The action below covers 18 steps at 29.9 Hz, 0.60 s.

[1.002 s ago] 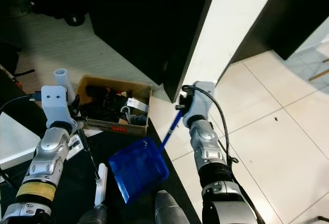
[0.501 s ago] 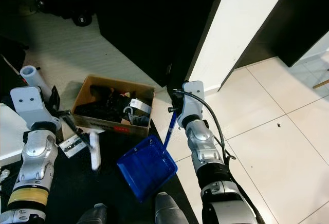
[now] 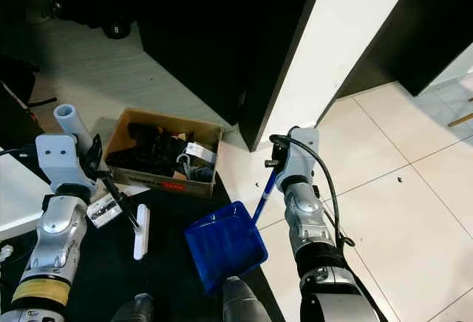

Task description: Sweep floor

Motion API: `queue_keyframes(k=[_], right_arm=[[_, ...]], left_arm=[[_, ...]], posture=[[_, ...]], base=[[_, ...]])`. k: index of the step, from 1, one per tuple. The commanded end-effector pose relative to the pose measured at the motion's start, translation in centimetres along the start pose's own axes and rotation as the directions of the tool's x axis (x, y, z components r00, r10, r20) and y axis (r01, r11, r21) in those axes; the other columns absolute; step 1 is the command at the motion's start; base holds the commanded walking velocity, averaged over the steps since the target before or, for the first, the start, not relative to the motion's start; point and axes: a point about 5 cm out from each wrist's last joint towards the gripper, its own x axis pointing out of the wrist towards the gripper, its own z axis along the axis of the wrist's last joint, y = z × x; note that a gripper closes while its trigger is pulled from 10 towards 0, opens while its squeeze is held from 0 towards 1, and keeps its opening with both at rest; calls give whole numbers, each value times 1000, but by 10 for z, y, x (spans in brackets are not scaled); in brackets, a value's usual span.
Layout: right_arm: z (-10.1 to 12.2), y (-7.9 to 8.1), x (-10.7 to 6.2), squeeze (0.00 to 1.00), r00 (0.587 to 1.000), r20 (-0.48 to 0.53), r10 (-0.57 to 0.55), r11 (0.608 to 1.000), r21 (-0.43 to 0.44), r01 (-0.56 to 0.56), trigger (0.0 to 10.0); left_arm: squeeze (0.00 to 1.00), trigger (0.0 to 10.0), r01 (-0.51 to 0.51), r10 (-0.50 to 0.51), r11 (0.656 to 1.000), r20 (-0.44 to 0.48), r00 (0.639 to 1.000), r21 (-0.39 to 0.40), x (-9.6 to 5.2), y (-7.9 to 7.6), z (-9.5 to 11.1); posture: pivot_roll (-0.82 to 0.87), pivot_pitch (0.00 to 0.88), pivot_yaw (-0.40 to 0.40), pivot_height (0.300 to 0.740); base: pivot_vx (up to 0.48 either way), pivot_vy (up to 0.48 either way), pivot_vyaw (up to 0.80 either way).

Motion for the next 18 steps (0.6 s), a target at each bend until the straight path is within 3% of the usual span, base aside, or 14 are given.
queue_keyframes(k=[1,4,11,18], right_arm=[[-1,-7,-2,0,999,13,-32,999,11,32,10000],[-2,-8,-2,0,999,5,-41,999,12,41,10000],[-6,-11,-4,0,998,-4,-56,998,25,57,10000],[-8,-11,-6,0,998,-8,-56,998,30,56,10000]], left_arm=[[0,10000,6,-6,1000,-25,1000,29,0,5,-4],[0,10000,6,-5,1000,-38,999,19,1,4,-6],[0,10000,5,-7,1000,-82,997,-27,3,-3,-12],[0,10000,4,-6,999,-65,998,-40,4,-5,-10]], posture=[[4,121,-22,740],[1,122,-18,740],[-5,129,-8,740],[-5,134,-14,740]], base=[[0,0,0],[0,0,0],[0,0,-781],[0,0,-781]])
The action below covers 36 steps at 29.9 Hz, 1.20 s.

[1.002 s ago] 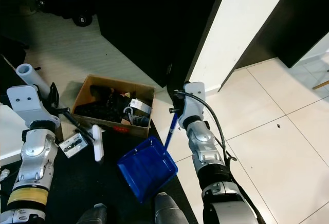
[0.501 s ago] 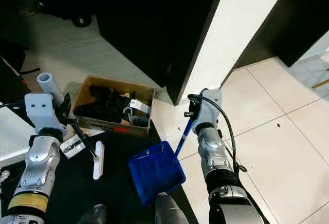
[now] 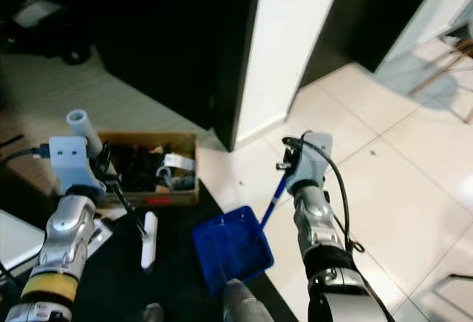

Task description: Sweep floor

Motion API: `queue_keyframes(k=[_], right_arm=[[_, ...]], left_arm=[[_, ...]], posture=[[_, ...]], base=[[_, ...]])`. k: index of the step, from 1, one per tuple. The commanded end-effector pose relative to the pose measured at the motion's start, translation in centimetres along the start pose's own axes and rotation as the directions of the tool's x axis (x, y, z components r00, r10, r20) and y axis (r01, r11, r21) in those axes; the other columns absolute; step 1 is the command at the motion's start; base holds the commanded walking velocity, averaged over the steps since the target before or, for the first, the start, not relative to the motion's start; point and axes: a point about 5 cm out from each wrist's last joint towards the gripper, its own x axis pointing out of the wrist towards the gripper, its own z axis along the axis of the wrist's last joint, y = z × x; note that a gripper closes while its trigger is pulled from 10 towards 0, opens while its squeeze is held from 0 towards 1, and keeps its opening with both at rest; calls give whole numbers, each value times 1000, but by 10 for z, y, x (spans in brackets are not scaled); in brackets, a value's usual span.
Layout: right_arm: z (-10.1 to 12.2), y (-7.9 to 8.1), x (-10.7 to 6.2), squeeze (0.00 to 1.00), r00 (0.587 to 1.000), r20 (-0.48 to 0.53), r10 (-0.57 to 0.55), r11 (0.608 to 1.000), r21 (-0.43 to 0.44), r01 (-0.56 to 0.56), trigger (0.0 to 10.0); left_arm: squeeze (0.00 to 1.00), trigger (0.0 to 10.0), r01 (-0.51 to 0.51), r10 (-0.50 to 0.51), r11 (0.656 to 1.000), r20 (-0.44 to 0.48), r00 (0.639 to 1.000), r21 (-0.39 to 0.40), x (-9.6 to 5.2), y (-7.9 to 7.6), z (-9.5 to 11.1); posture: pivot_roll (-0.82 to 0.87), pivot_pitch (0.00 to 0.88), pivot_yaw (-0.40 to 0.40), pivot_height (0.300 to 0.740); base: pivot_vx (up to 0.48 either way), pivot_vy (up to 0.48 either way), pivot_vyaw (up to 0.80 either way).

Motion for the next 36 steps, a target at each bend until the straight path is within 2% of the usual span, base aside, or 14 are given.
queue_keyframes(k=[1,5,14,19,22,23,26,31,36], right_arm=[[0,-1,-2,0,1000,11,0,1000,18,0,10000],[1,6,0,0,999,17,34,999,17,-34,10000],[0,6,1,0,1000,10,29,999,28,-29,10000],[-1,4,0,0,1000,4,23,999,34,-24,10000],[-2,3,0,0,1000,3,19,999,37,-19,10000],[-2,3,0,0,1000,3,19,999,37,-19,10000],[-1,1,0,0,1000,4,15,999,40,-15,10000],[-1,1,0,0,1000,2,13,999,44,-13,10000],[-2,2,0,0,1000,-1,17,999,46,-17,10000]], left_arm=[[0,10000,-2,2,1000,12,1000,-8,1,-2,2],[0,10000,-8,9,1000,13,1000,-16,1,-1,2],[0,10000,2,-2,1000,4,1000,-19,-1,-1,1],[0,10000,40,-40,999,11,999,-1,-1,-4,3],[0,10000,110,-110,990,2,994,91,-1,-7,8],[0,10000,110,-110,990,2,994,91,-1,-7,8],[0,10000,179,-183,965,3,983,194,-3,-5,19],[0,10000,167,-181,956,34,983,242,1,8,37],[0,10000,166,-182,954,44,982,248,3,9,44]], posture=[[-3,134,-16,740],[-2,136,-24,740],[2,131,-29,740],[1,129,-25,740],[1,127,-19,740],[1,127,-19,740],[4,126,-18,740],[14,124,-19,740],[17,124,-17,740]], base=[[0,0,-781],[0,0,0],[0,0,0],[0,347,0],[0,353,0],[0,330,0],[0,286,0],[0,325,0],[0,344,0]])
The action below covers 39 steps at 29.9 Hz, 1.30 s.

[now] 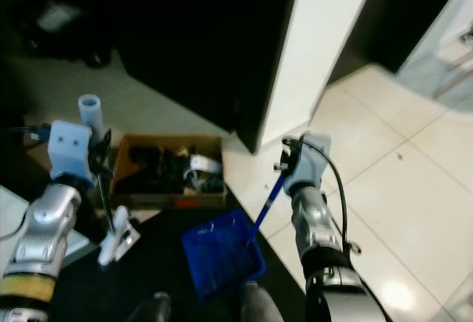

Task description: Sweep floor

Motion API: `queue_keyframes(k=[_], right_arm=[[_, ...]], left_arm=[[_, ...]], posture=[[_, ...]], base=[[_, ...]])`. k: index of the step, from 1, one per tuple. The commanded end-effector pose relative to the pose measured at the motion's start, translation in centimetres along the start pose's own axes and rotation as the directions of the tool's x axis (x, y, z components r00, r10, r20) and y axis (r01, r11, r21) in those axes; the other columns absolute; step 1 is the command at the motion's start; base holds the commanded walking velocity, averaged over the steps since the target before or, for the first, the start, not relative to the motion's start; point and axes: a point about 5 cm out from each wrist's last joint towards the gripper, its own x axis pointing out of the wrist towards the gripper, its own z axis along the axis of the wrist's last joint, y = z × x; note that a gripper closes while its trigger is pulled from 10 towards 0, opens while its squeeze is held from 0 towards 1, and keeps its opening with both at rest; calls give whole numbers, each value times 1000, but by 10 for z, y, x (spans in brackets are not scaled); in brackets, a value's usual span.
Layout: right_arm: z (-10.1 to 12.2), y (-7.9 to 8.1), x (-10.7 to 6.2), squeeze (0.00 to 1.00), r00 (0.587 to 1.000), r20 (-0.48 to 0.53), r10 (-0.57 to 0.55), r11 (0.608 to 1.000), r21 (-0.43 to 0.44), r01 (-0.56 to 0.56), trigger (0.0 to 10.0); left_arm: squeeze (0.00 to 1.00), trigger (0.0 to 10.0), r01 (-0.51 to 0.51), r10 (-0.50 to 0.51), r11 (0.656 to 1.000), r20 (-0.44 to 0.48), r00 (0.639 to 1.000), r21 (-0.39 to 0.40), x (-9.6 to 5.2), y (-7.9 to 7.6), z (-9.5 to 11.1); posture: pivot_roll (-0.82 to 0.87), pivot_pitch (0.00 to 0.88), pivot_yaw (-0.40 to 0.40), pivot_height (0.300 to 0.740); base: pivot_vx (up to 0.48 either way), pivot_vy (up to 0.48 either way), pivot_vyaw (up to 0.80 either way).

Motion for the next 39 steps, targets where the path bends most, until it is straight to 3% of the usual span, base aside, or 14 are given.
queue_keyframes(k=[1,7,19,27,39], right_arm=[[-1,-1,-1,0,1000,8,-6,1000,8,6,10000],[-3,-2,-3,0,1000,6,-12,1000,12,12,10000],[-11,-8,-10,0,999,-11,-38,999,12,38,10000],[-9,-20,-11,0,997,-9,-80,997,8,80,10000],[5,-51,-14,0,985,44,-169,985,-14,170,10000]], left_arm=[[0,10000,14,-14,1000,12,1000,14,1,1,6],[0,10000,48,-49,999,33,998,8,-1,-4,14],[0,10000,65,-65,998,16,998,0,0,-10,11],[0,10000,-28,26,999,-40,999,-45,4,-7,0],[0,10000,-41,42,998,-25,999,37,12,-3,0]], posture=[[17,124,-16,740],[18,128,-11,740],[17,134,-10,740],[11,135,-12,740],[-1,144,-10,740]], base=[[0,349,0],[0,172,0],[0,0,0],[0,-249,0],[0,0,0]])
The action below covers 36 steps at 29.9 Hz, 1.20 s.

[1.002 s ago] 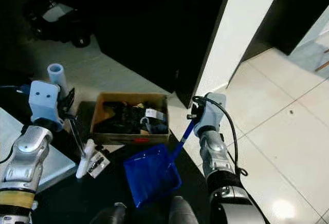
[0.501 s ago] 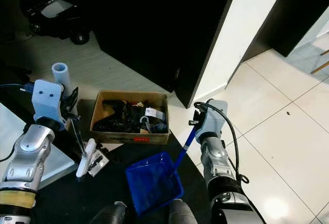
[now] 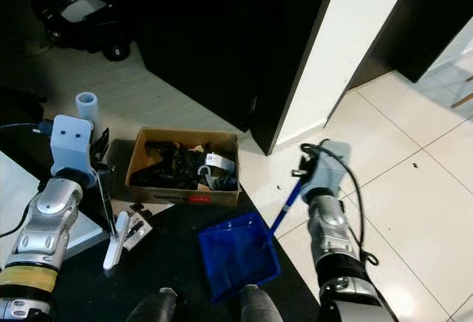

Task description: Sweep floor

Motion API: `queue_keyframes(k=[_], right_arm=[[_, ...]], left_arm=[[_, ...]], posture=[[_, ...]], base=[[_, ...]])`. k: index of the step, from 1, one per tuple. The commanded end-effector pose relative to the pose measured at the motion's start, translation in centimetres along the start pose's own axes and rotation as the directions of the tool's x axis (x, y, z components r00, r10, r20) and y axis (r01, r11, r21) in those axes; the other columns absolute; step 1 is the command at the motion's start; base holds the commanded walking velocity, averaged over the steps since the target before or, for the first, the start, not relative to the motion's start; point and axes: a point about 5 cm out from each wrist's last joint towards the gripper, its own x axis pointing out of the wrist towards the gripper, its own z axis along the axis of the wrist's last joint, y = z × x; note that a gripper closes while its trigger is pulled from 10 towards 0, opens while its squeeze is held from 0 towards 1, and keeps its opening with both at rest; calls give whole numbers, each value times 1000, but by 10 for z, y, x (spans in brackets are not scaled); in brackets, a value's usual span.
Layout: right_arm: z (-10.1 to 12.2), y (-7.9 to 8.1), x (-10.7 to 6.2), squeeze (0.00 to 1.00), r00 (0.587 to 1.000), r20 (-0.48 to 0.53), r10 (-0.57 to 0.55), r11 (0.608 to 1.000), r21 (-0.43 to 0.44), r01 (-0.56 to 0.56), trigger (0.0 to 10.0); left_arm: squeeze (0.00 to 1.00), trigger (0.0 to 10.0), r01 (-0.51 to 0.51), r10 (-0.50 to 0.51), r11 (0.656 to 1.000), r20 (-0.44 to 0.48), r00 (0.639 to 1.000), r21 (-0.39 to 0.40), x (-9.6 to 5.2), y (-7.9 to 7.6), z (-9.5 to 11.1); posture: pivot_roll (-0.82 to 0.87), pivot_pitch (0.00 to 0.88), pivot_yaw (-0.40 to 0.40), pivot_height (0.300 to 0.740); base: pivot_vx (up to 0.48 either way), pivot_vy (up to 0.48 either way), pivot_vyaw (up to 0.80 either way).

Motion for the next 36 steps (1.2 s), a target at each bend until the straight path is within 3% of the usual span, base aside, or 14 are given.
queue_keyframes(k=[1,5,9,15,16,20,26,36], right_arm=[[4,-6,-2,0,999,34,-29,1000,5,29,10000],[6,-7,-2,0,997,59,-55,998,14,54,10000],[-1,-4,0,0,996,18,-90,984,155,86,10000],[4,1,7,0,995,15,-103,979,181,99,10000],[9,3,11,0,994,22,-110,974,201,104,10000],[16,6,16,0,993,31,-112,976,189,105,10000],[34,19,27,0,994,82,-66,995,81,59,10000],[39,38,31,0,992,99,-79,995,66,73,10000]], left_arm=[[0,10000,-5,2,998,44,999,60,3,3,6],[0,10000,-2,-3,996,49,999,91,7,3,3],[0,10000,-1,-4,995,45,999,95,12,1,0],[0,10000,-2,-4,993,46,999,116,17,2,0],[0,10000,-26,22,995,38,999,94,21,5,1],[0,10000,-21,18,994,38,999,103,24,6,2],[0,10000,-58,48,989,78,996,133,33,11,9],[0,10000,-80,68,986,84,994,150,40,20,12]], posture=[[-1,146,-10,740],[-6,154,-5,740],[-6,172,4,740],[6,194,22,740],[10,238,24,740],[16,234,25,740],[21,279,8,740],[5,294,-3,740]], base=[[0,0,0],[0,0,0],[0,0,0],[0,0,0],[0,0,0],[0,0,0],[0,0,0],[0,0,0]])
